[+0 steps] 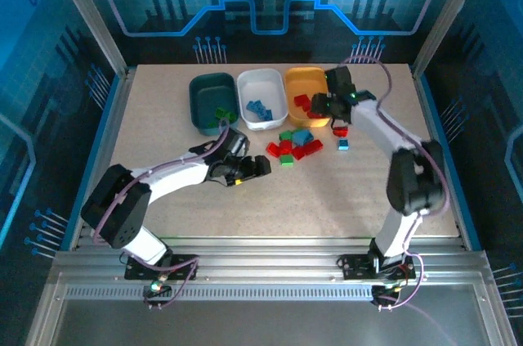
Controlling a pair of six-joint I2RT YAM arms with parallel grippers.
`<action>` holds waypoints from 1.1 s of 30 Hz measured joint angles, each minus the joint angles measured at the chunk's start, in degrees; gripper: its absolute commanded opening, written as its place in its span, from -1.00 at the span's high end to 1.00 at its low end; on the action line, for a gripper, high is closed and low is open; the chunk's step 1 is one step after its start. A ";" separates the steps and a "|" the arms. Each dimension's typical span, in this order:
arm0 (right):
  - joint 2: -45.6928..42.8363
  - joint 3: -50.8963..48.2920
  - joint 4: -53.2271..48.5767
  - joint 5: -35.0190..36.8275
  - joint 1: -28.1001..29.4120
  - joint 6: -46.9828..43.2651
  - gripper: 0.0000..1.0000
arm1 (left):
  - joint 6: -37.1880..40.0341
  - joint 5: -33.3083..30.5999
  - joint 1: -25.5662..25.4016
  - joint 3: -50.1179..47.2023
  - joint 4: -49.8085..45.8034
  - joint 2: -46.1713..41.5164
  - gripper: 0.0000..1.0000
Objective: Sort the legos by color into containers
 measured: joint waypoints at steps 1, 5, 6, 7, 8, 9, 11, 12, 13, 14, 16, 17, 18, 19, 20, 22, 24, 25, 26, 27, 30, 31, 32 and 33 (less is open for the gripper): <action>-4.68 -4.79 1.31 0.00 0.13 0.66 -0.20 | 0.09 -0.76 -0.98 2.08 -0.66 1.86 -0.72; -15.34 -18.49 4.35 0.00 0.35 2.75 -0.20 | 0.00 -4.37 -4.63 9.05 -3.23 7.52 -0.72; -17.16 -22.12 4.92 0.07 0.35 3.34 -0.20 | -0.02 -5.42 -5.49 11.08 -4.22 8.96 -0.72; -18.36 -25.22 5.42 0.17 0.37 3.78 -0.21 | -0.02 -6.60 -6.43 13.60 -5.44 10.75 -0.72; -18.99 -27.36 5.51 0.20 0.37 4.09 -0.21 | -0.02 -7.50 -7.04 15.76 -6.64 12.22 -0.70; -19.67 -29.75 5.64 0.24 0.35 4.46 -0.22 | -0.02 -8.66 -7.74 18.58 -8.02 14.16 -0.70; -20.68 -32.79 5.46 0.22 0.35 4.90 -0.22 | 0.00 -11.26 -8.83 23.58 -10.51 17.73 -0.69; -21.18 -33.53 5.42 0.22 0.35 4.94 -0.23 | -0.02 -12.63 -9.27 25.64 -11.67 19.26 -0.68; -21.73 -33.92 5.42 0.22 0.35 4.92 -0.23 | -0.02 -14.19 -9.62 27.45 -12.96 20.68 -0.68; -22.23 -33.99 5.46 0.22 0.35 4.92 -0.23 | 0.00 -15.39 -9.86 28.68 -14.10 21.66 -0.68; -23.41 -34.01 6.14 0.17 0.35 4.90 -0.24 | 0.07 -17.53 -10.16 30.73 -16.37 23.63 -0.65; -23.89 -34.01 6.54 0.17 0.28 4.90 -0.24 | 0.17 -18.25 -10.23 31.63 -17.38 24.48 -0.64; -24.22 -34.03 6.97 0.13 0.24 4.90 -0.24 | 0.28 -19.04 -10.23 32.76 -18.38 25.57 -0.62; -24.37 -34.07 7.39 -0.02 0.07 4.90 -0.24 | 0.52 -19.61 -10.25 33.83 -19.08 26.56 -0.60; -24.41 -34.10 7.65 -0.07 -0.02 4.90 -0.24 | 0.85 -20.11 -10.27 34.82 -19.65 27.45 -0.59; -24.41 -34.32 8.04 -0.24 -0.28 4.90 -0.24 | 1.40 -21.38 -10.27 37.42 -21.46 29.51 -0.57; -24.44 -34.67 8.39 -0.31 -0.48 4.90 -0.24 | 1.77 -22.40 -10.27 39.74 -22.49 31.21 -0.56; -24.48 -34.95 8.63 -0.52 -0.66 4.90 -0.24 | 1.95 -22.93 -10.27 40.65 -23.10 31.87 -0.55; -24.50 -35.15 8.74 -0.72 -0.79 4.90 -0.24 | 2.21 -23.28 -10.27 41.24 -23.47 32.35 -0.53; -24.57 -35.32 8.81 -0.92 -0.92 4.90 -0.24 | 2.67 -23.54 -10.27 41.70 -23.78 32.72 -0.53; -24.94 -35.71 9.11 -1.57 -1.40 4.87 -0.24 | 3.06 -23.82 -10.27 42.69 -24.24 33.33 -0.47; -25.11 -35.82 9.18 -1.64 -1.53 4.87 -0.24 | 3.15 -23.82 -10.27 42.86 -24.20 33.48 -0.45; -25.29 -35.98 9.38 -1.73 -1.60 4.87 -0.24 | 3.23 -23.80 -10.27 42.91 -24.09 33.53 -0.45; -25.46 -36.11 9.46 -1.77 -1.68 4.87 -0.24 | 3.23 -23.78 -10.27 42.91 -23.98 33.55 -0.45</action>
